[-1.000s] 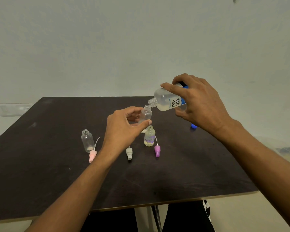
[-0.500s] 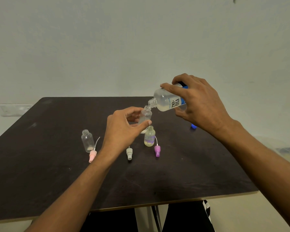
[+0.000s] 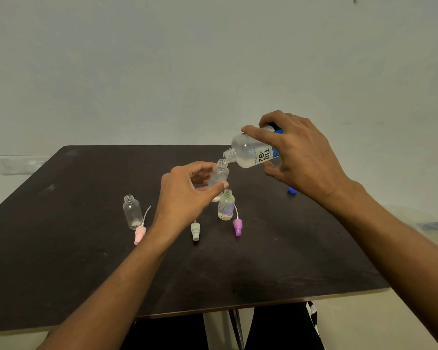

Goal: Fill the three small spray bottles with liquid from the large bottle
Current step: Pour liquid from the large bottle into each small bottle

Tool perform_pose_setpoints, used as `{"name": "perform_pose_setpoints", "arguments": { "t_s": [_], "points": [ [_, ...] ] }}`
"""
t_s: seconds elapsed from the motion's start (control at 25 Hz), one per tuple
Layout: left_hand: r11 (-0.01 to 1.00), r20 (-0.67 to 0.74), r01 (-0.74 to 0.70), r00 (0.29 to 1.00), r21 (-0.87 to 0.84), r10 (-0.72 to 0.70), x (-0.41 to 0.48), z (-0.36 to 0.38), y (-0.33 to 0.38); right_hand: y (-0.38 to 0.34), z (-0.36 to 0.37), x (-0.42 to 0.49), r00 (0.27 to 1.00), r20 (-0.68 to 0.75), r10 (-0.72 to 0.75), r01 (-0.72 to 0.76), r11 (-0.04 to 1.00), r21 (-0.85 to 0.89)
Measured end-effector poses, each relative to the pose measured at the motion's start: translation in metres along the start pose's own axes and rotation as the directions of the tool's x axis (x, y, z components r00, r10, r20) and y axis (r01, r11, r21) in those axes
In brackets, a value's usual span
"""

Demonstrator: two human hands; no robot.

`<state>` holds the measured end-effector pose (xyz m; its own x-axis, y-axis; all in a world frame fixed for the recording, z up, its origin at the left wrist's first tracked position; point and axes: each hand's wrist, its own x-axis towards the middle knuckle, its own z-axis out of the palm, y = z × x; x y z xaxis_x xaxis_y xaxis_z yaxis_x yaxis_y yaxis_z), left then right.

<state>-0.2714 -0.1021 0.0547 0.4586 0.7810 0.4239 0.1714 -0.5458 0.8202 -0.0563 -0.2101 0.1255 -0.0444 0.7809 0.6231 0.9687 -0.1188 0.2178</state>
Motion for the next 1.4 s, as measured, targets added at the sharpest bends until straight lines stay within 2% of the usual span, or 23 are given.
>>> {"name": "perform_pose_setpoints", "arguments": {
  "t_s": [0.4, 0.8, 1.04, 1.28, 1.4],
  "points": [
    [1.0, -0.004, 0.001, 1.0, 0.011, -0.001, 0.001, -0.001, -0.001, -0.001, -0.001, 0.0, 1.0, 0.024, 0.018, -0.019, 1.0, 0.018],
    [0.999, -0.026, 0.0, 1.0, -0.051, -0.001, 0.0, -0.002, 0.0, -0.005, 0.008, -0.011, 0.973, 0.168, 0.161, -0.194, 0.958, 0.209],
    [0.998, -0.027, 0.001, 1.0, -0.066, -0.003, 0.0, -0.003, -0.001, 0.003, 0.02, -0.019, 0.937, 0.211, 0.277, -0.345, 0.82, 0.456],
    [0.997, -0.03, 0.002, 1.0, -0.075, -0.004, -0.001, -0.004, -0.002, 0.013, 0.023, -0.028, 0.863, 0.24, 0.445, -0.493, 0.639, 0.59],
    [0.998, -0.032, 0.001, 0.999, -0.065, -0.003, -0.001, -0.005, -0.003, 0.015, 0.022, -0.032, 0.841, 0.262, 0.473, -0.521, 0.578, 0.629]
  ]
}}
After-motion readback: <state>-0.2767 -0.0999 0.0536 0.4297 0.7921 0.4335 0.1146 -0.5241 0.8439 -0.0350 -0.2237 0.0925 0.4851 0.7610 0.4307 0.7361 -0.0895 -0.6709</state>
